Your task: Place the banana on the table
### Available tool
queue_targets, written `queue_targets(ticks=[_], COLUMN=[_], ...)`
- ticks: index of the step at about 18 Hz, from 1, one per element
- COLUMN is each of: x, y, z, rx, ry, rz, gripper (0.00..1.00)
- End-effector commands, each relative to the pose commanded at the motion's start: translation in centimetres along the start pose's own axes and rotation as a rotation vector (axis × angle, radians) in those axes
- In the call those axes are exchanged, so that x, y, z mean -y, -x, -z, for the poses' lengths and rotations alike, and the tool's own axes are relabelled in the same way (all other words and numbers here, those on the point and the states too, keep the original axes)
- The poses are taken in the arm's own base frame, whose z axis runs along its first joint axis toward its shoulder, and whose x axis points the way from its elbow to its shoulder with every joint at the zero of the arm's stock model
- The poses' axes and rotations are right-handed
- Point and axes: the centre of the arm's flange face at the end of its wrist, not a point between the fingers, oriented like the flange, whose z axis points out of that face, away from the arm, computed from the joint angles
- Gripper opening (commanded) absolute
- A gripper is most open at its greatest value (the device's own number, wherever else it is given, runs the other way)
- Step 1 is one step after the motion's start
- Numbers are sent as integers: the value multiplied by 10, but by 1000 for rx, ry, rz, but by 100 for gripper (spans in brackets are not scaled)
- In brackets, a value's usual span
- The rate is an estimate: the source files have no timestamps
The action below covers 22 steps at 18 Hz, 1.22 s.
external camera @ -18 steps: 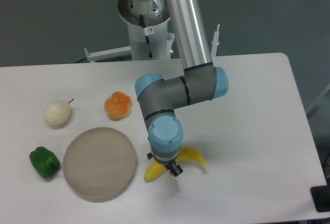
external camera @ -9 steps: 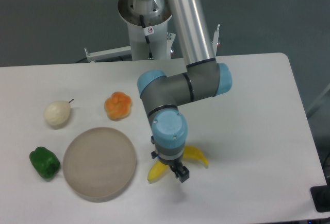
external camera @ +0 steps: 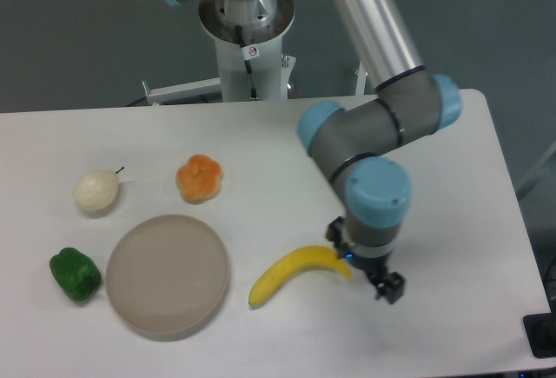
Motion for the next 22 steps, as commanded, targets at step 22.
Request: queue_targets(ticks=[22], x=[-109], y=[29], z=[-17], rx=[-19], ry=[9], rz=[-50], gripper=[100])
